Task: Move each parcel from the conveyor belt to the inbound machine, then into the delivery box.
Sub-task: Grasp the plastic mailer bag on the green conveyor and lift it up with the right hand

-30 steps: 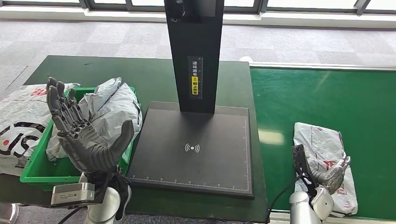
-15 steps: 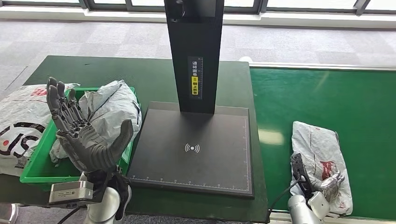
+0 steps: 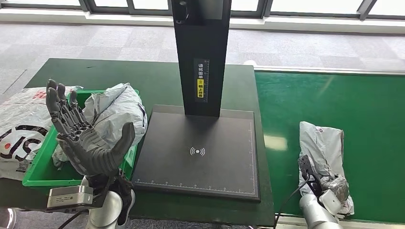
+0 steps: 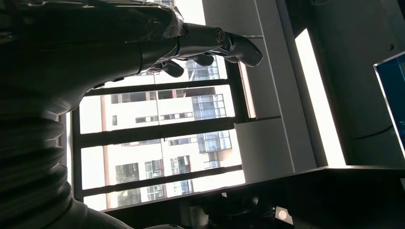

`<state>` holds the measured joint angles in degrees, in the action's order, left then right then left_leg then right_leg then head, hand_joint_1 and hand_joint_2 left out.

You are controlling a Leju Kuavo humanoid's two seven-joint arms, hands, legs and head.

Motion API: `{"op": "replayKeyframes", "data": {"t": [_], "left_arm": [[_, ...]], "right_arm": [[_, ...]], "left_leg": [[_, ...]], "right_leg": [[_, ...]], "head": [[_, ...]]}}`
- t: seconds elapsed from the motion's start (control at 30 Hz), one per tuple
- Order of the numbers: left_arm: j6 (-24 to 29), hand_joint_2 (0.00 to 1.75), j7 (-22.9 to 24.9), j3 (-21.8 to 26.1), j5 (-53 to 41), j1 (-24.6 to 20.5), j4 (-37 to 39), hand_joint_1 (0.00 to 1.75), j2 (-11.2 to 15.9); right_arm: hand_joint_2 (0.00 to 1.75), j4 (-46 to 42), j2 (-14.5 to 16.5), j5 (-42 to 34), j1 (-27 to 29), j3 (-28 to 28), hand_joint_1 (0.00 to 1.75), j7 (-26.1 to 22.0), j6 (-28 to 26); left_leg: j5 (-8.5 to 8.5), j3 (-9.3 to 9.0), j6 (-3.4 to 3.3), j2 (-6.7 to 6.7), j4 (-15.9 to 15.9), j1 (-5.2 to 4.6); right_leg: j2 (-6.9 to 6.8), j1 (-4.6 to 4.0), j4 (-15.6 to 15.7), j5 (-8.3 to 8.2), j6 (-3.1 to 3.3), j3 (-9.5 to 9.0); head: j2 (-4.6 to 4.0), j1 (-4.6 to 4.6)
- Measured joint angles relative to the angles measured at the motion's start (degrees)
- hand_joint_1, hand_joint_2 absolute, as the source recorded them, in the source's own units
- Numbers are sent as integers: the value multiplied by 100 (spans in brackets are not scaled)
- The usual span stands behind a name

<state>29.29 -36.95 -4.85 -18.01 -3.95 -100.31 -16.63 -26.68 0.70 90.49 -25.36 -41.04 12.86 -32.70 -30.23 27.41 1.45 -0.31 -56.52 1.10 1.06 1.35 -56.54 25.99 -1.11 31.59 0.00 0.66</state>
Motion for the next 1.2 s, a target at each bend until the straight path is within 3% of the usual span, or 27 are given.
{"op": "replayKeyframes", "data": {"t": [0.43, 0.73, 0.87, 1.0, 1.2], "left_arm": [[1, 175, -1, 0, 0, 2, -56, 0, 2], [5, 175, 6, 0, 1, 12, -88, 0, 2], [13, 175, 5, 0, 1, 25, -102, 0, 2], [15, 175, -8, 0, -4, 54, -129, 0, 2], [9, 175, -44, 0, -54, 64, -139, 0, 2]], "right_arm": [[175, 14, -60, 1, -26, 4, 175, -65, 39], [175, 14, -54, -23, 4, 4, 175, -261, -268], [175, -98, 9, -101, 100, 5, 175, -568, -619], [175, -1078, 366, -276, 506, 79, 175, -1194, -752], [175, -3535, 1247, -278, 1302, 614, 175, -2015, -762]], "left_leg": [[-13, -31, -18, 17, 0, 1], [-13, -30, -19, 16, 0, 1], [-13, -24, -20, 12, 0, 1], [-12, -9, -19, 5, 1, 0], [-5, 20, -8, -12, 7, 1]], "right_leg": [[15, -3, 12, -2, -3, -31], [15, -2, 12, -1, -3, -30], [11, 3, 12, -1, -4, -29], [7, 4, 8, -1, -4, -13], [-8, 1, -6, 10, 4, 25]], "head": [[0, 0], [0, 1], [0, 0], [0, 0], [0, 1]]}}
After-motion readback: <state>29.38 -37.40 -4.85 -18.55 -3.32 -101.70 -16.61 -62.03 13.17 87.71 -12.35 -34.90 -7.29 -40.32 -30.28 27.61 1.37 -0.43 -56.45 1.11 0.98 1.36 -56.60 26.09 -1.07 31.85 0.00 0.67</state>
